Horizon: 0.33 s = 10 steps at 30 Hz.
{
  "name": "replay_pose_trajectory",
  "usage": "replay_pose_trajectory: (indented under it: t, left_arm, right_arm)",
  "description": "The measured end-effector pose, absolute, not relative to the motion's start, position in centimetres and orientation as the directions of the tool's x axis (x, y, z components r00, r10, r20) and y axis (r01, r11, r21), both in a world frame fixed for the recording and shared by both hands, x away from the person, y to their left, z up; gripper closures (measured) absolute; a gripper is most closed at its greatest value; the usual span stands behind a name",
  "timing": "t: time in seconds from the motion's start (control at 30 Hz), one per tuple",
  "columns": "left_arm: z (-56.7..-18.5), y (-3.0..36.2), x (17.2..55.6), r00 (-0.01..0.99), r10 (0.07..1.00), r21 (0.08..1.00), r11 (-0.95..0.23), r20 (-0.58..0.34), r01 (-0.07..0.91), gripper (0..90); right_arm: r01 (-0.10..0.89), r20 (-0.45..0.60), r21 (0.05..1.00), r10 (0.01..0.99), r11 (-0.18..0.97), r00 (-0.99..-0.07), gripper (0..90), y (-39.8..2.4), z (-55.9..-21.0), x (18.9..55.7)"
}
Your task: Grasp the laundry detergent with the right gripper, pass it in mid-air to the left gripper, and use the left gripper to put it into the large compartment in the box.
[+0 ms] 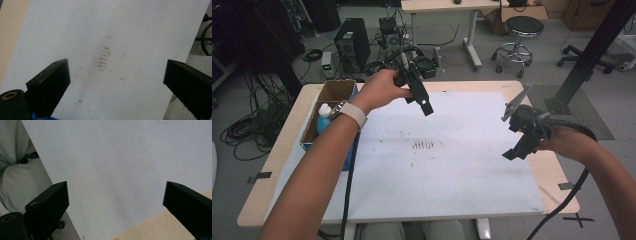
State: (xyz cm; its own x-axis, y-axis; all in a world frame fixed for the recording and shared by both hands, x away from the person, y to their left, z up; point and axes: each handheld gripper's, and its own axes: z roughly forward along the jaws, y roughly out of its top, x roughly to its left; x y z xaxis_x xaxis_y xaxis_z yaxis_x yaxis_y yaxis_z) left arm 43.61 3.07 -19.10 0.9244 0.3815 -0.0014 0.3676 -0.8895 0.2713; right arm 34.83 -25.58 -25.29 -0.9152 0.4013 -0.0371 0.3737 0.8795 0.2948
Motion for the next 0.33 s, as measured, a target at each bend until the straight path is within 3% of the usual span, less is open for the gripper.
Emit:
replay_pose_trajectory:
  t: [0.33]
  left_arm:
    - [-18.95, 3.23, 43.47, 0.923, 0.384, 0.27, -0.889, -0.001, 0.37, 7.6]
  right_arm:
    - [0.376, -0.036, 0.292, 0.403, 0.879, -0.914, 6.1, -25.36, -25.18, 34.72]
